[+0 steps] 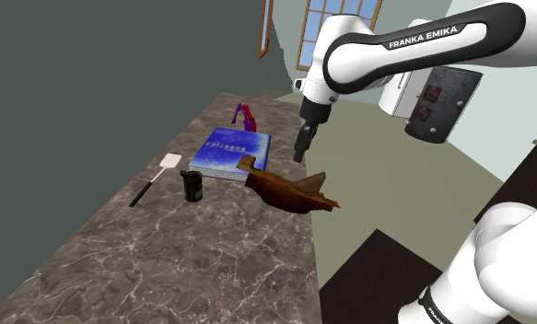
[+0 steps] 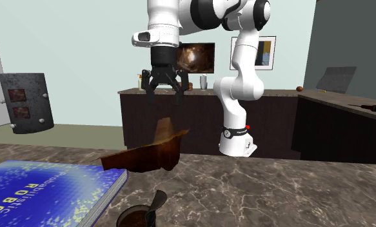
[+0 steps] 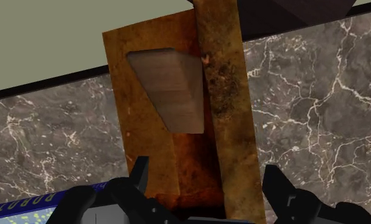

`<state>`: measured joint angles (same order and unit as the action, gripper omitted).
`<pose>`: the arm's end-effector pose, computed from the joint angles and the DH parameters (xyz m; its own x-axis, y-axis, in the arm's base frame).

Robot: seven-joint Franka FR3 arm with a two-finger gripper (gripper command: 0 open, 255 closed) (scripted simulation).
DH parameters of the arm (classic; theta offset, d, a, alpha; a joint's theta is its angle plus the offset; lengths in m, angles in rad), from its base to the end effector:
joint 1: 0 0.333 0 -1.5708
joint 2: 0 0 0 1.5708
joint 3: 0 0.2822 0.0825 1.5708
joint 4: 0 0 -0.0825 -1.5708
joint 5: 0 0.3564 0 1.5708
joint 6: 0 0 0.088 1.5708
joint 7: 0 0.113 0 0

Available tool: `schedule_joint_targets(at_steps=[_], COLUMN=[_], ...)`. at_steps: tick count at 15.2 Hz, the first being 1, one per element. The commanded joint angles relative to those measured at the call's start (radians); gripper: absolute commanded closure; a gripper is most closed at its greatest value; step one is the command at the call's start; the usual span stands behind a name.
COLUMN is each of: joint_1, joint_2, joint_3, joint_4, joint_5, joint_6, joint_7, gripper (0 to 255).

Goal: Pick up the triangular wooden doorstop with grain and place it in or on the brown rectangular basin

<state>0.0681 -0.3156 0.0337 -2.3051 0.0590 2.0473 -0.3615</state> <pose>0.4417 0.0492 0.4496 0.9044 0.4210 0.0688 0.4232 -0.9058 -0.0204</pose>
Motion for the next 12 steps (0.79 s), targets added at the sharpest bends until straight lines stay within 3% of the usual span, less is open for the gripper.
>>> schedule_joint_targets(at_steps=[1,5,12], joint_1=[0.0,-0.003,-0.003], joint_2=[0.0,-0.031,-0.031], joint_3=[0.0,-0.004,-0.004], joint_4=[0.0,0.099,0.099], joint_5=[0.0,-0.003,-0.003], joint_6=[0.0,-0.13,-0.13], joint_7=[0.0,0.001,0.001], gripper=[0,0,0])
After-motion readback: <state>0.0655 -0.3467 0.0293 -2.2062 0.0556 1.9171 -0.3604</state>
